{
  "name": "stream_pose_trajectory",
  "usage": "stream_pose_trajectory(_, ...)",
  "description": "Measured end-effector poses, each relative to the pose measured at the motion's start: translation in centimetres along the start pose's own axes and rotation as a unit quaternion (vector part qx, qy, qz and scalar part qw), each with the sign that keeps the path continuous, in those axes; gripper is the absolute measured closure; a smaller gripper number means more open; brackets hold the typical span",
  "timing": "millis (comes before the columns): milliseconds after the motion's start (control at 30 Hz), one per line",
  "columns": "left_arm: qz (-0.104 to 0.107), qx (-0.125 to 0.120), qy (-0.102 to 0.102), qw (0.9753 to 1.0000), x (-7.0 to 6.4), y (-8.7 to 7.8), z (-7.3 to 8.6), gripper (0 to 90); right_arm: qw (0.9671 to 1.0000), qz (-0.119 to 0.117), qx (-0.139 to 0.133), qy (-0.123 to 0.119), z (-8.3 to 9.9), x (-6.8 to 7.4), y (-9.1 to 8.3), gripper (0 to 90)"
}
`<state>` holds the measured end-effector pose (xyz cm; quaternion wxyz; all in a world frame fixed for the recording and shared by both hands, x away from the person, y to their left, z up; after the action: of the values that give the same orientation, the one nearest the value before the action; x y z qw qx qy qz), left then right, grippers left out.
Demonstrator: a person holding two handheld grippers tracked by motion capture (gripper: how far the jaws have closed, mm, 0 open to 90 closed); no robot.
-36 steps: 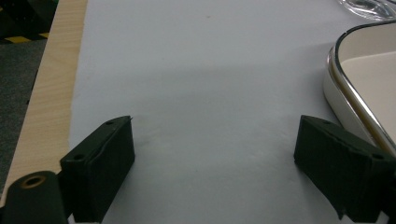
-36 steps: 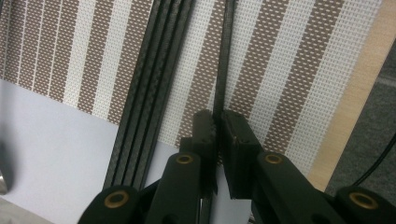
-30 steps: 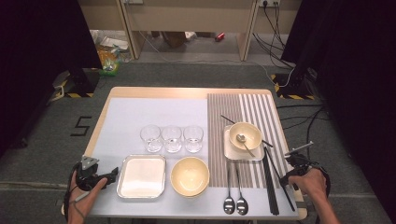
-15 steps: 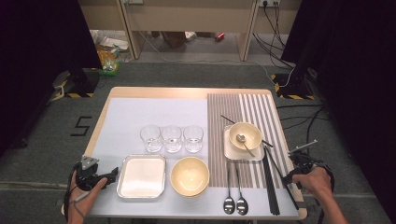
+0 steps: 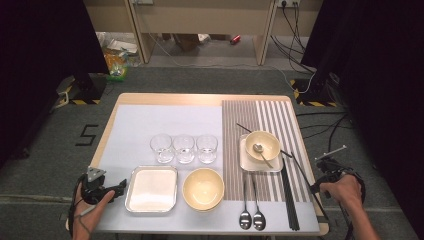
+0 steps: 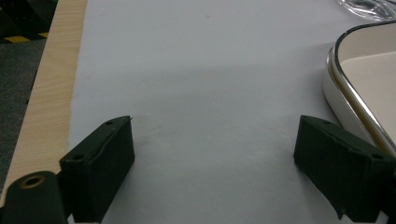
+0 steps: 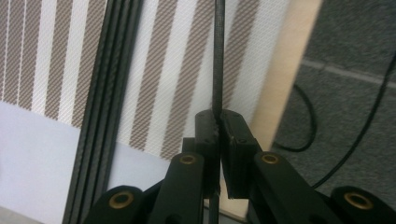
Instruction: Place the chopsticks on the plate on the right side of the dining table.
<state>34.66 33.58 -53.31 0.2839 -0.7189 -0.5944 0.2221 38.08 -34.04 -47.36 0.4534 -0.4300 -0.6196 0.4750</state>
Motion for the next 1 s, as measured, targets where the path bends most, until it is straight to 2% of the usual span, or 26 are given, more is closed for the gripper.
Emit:
stream_pose_trajectory(233, 0.0, 0.0, 0.0, 1.0, 0.0, 0.0, 0.0, 11.2, 0.9996, 0.01, -0.025, -0.003, -1.6, -0.6, -1.4, 86.2)
stream_pose_trajectory(467, 0.001, 0.001, 0.0, 1.0, 0.0, 0.0, 0.0, 11.2, 0.9987, 0.006, -0.043, -0.028, -4.2, 0.4, -2.6, 86.2)
stream_pose_trajectory(733, 0.0, -0.001, 0.0, 1.0, 0.0, 0.0, 0.0, 11.1, 0.9958, 0.013, -0.064, -0.065, -7.6, 1.1, -3.1, 86.2)
stream_pose_trajectory(767, 0.0, -0.001, 0.0, 1.0, 0.0, 0.0, 0.0, 11.1, 0.9958, 0.011, -0.065, -0.063, -7.9, 1.3, -3.2, 86.2)
stream_pose_trajectory(1000, 0.0, -0.001, 0.0, 1.0, 0.0, 0.0, 0.0, 11.1, 0.9933, 0.023, -0.071, -0.088, -10.5, 1.7, -3.1, 86.2)
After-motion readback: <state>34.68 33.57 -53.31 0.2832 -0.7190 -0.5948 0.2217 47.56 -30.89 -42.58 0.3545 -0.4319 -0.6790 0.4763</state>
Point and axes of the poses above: each handheld gripper's, and its own axes: y roughly forward along the jaws, z roughly out of its underside, x roughly to its left, the point moved 4 cm from there along y, roughly forward along the jaws, and after that the axes turned 3 degrees about y, right-handed, at the moved point
